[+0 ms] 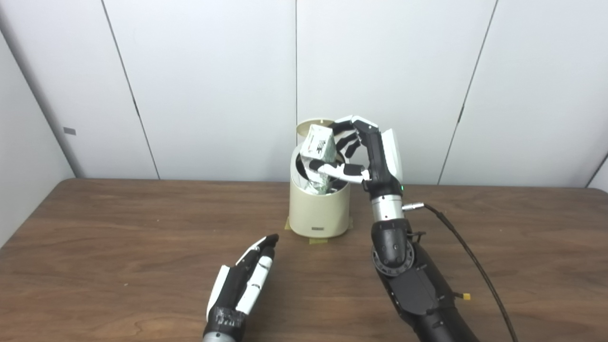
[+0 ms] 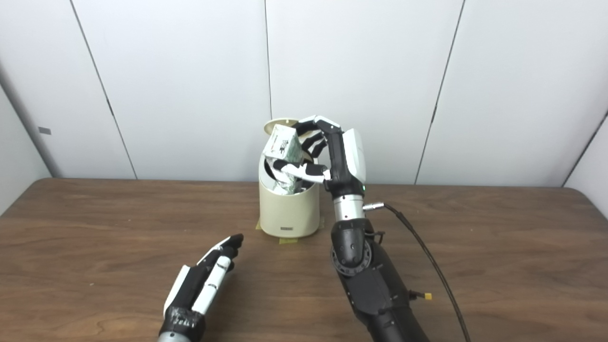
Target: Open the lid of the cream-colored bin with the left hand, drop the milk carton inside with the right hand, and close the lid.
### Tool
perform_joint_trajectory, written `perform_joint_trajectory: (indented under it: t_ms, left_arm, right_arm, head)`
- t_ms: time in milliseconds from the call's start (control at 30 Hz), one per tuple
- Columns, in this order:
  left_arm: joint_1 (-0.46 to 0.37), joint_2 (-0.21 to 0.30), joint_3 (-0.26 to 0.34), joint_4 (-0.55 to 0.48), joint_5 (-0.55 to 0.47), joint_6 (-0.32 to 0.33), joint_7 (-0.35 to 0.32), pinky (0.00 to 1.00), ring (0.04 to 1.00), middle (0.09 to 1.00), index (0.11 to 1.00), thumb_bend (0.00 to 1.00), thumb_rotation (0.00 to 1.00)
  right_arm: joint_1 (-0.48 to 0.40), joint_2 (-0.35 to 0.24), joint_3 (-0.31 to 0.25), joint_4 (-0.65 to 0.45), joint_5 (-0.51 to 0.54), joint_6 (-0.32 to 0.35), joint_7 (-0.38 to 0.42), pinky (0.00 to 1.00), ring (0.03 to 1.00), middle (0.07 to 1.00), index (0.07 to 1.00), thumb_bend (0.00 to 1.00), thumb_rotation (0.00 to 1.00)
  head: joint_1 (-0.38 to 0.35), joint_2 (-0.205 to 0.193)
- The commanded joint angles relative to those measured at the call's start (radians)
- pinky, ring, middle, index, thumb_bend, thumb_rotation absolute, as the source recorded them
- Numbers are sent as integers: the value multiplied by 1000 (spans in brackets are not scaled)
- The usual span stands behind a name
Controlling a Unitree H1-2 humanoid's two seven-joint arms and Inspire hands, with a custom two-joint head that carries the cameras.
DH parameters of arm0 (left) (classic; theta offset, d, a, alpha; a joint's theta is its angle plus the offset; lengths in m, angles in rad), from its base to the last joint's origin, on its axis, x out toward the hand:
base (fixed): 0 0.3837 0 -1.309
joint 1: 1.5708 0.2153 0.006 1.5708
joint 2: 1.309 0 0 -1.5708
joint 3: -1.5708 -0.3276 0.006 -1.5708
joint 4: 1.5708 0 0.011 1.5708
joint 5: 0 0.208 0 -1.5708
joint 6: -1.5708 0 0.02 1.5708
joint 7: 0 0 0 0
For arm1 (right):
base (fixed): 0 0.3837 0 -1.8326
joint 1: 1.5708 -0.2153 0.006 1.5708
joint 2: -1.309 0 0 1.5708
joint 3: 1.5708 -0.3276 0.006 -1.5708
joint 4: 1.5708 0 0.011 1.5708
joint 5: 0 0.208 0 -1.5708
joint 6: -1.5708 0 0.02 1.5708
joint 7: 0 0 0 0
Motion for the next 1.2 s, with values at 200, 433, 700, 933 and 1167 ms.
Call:
perform_joint_trajectory:
  t_ms: [200,433,700,933,1167]
  left_arm:
    - [-9,-4,3,-19,-16,-54,-3,991,964,912,861,493,955]
    - [-7,-5,5,-16,-28,-54,-2,996,964,913,858,494,966]
    - [-3,-5,8,-12,-47,-61,-7,999,975,925,865,480,961]
    - [-2,-5,6,-1,-47,-77,-7,990,966,918,861,472,948]
    - [-5,-6,0,7,-38,-75,-6,991,966,920,862,483,944]
  right_arm:
    - [-27,-5,1,-27,-5,-39,-27,263,405,546,500,490,0]
    - [-32,-8,-1,-11,-5,-55,-45,266,405,544,499,490,0]
    - [-49,-10,-2,28,-20,-69,-81,267,407,547,496,490,0]
    - [-79,-10,-1,85,-13,-88,-100,271,409,547,495,491,0]
    - [-121,-5,-4,110,15,-102,-111,278,408,542,494,492,0]
  head:
    - [-1,4]
    - [-7,0]
    - [-8,-2]
    - [-7,-1]
    - [-6,-6]
